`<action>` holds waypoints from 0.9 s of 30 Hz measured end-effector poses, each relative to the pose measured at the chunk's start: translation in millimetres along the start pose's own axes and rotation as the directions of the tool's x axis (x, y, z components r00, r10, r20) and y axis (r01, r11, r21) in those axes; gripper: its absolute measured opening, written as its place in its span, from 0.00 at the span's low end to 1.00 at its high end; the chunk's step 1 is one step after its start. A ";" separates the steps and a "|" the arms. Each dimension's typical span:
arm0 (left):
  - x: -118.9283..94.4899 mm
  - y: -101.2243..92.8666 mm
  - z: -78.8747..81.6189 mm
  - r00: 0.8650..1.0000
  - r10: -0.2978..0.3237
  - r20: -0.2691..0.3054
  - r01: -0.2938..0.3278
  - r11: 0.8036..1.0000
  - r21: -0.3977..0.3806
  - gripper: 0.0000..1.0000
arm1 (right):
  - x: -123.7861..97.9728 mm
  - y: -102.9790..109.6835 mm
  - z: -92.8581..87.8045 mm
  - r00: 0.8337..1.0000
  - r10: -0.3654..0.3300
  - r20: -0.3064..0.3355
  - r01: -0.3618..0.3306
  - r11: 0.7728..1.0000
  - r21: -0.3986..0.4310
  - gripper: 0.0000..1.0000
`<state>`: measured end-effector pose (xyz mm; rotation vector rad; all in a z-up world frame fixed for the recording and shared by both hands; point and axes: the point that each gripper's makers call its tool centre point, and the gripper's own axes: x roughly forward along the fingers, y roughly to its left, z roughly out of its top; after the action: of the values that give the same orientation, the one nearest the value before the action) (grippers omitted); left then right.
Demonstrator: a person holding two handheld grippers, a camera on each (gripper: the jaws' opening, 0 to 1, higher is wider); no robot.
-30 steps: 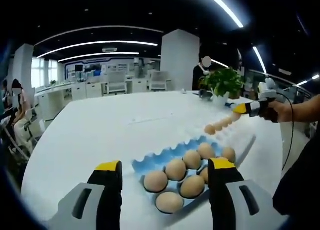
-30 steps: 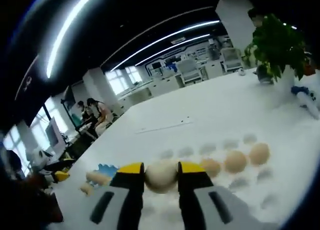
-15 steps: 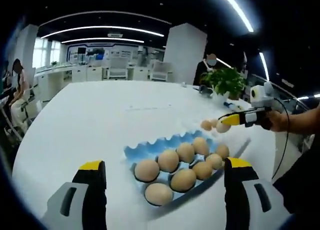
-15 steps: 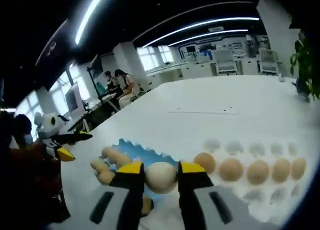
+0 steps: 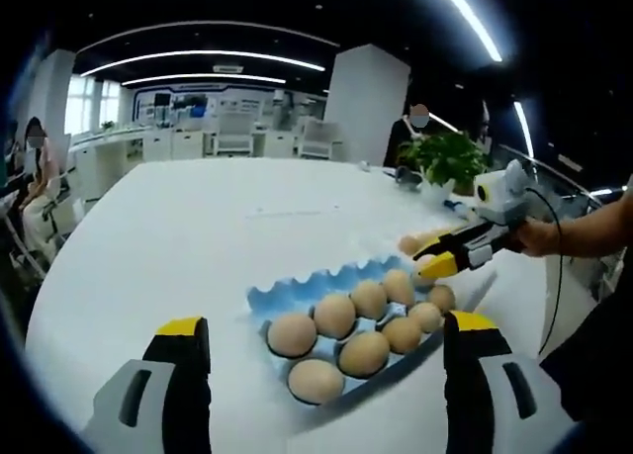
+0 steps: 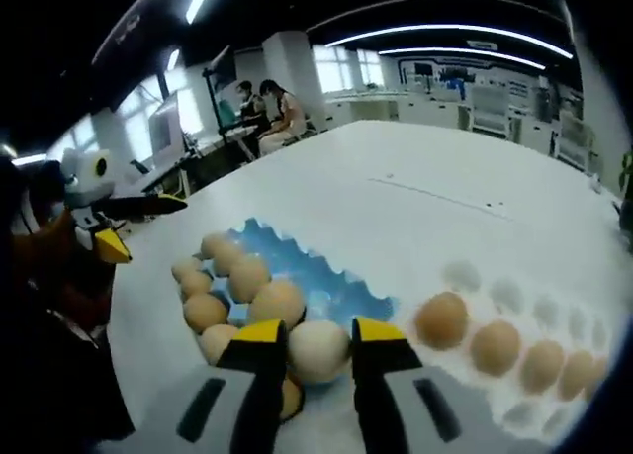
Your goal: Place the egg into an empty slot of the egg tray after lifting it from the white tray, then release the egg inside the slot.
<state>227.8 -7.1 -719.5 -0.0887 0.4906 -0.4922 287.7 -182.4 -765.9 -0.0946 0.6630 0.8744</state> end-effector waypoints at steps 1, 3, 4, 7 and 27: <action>0.3 0.1 0.1 1.000 -0.001 -0.001 0.001 1.000 0.000 0.99 | 0.8 -0.1 -0.6 1.000 0.001 -0.004 -0.001 1.000 0.000 0.26; 0.6 -0.1 0.0 1.000 -0.003 -0.003 0.003 1.000 0.001 0.99 | 3.7 0.1 -3.6 1.000 0.009 -0.020 -0.009 1.000 -0.001 0.26; 0.8 -0.3 0.0 1.000 -0.004 -0.004 0.004 1.000 0.002 0.99 | 4.2 0.0 -4.2 1.000 0.009 -0.022 -0.009 1.000 -0.003 0.26; 1.3 0.6 0.0 1.000 -0.002 -0.006 0.002 1.000 -0.006 0.99 | 5.4 0.6 -6.4 0.999 0.017 -0.034 -0.017 1.000 -0.005 0.26; 3.4 4.2 3.1 1.000 0.008 -0.004 -0.008 1.000 0.005 0.97 | 11.6 0.5 -12.3 0.997 0.059 -0.043 -0.060 0.998 -0.018 0.26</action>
<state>233.7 -5.2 -719.1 -0.0811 0.4934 -0.4858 286.4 -178.4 -782.3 -0.1118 0.7001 0.9382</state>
